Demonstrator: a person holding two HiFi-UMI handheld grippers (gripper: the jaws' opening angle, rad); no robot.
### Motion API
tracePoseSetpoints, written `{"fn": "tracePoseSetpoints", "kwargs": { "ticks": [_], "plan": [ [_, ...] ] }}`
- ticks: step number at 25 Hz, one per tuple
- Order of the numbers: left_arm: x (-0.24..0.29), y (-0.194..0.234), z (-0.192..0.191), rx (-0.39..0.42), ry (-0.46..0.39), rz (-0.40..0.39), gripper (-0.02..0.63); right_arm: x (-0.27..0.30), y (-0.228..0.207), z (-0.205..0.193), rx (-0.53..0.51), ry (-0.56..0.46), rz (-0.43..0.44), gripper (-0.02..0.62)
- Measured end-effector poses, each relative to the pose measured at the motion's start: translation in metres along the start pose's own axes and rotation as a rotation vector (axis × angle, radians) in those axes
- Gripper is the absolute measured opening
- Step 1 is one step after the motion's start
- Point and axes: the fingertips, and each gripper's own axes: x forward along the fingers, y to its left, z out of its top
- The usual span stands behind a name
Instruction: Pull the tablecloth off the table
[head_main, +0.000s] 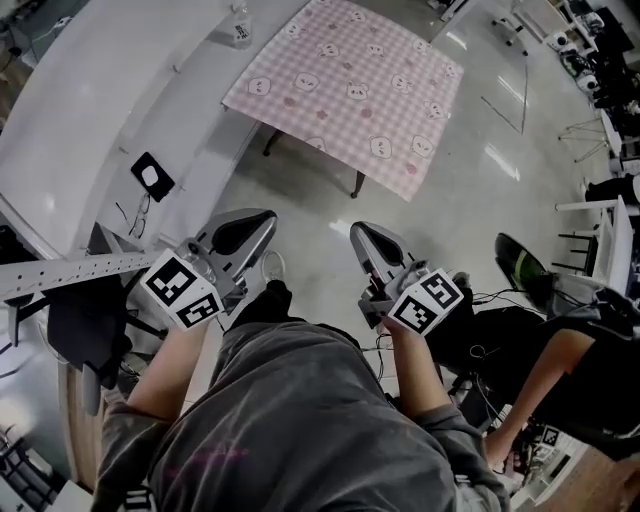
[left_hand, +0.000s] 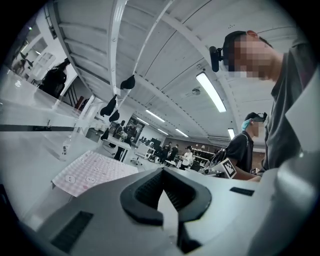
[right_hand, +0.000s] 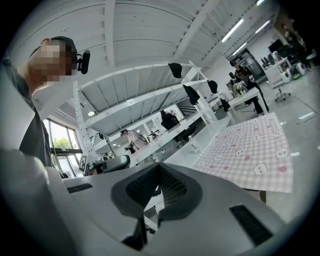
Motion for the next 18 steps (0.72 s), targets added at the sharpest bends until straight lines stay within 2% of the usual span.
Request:
{"fn": "tracePoseSetpoints", "kwargs": {
  "ticks": [5, 12, 18],
  "plan": [
    [0.002, 0.019, 0.011, 0.02, 0.019, -0.014, -0.002, 0.019, -0.001, 0.01, 0.001, -0.02, -0.01, 0.002],
    [0.012, 0.082, 0.025, -0.011, 0.032, -0.019, -0.002, 0.07, -0.024, 0.017, 0.024, 0.004, -0.054, 0.002],
    [0.021, 0.105, 0.023, -0.027, 0.05, -0.02, -0.002, 0.085, -0.038, 0.019, 0.044, -0.005, -0.079, 0.002]
  ]
}}
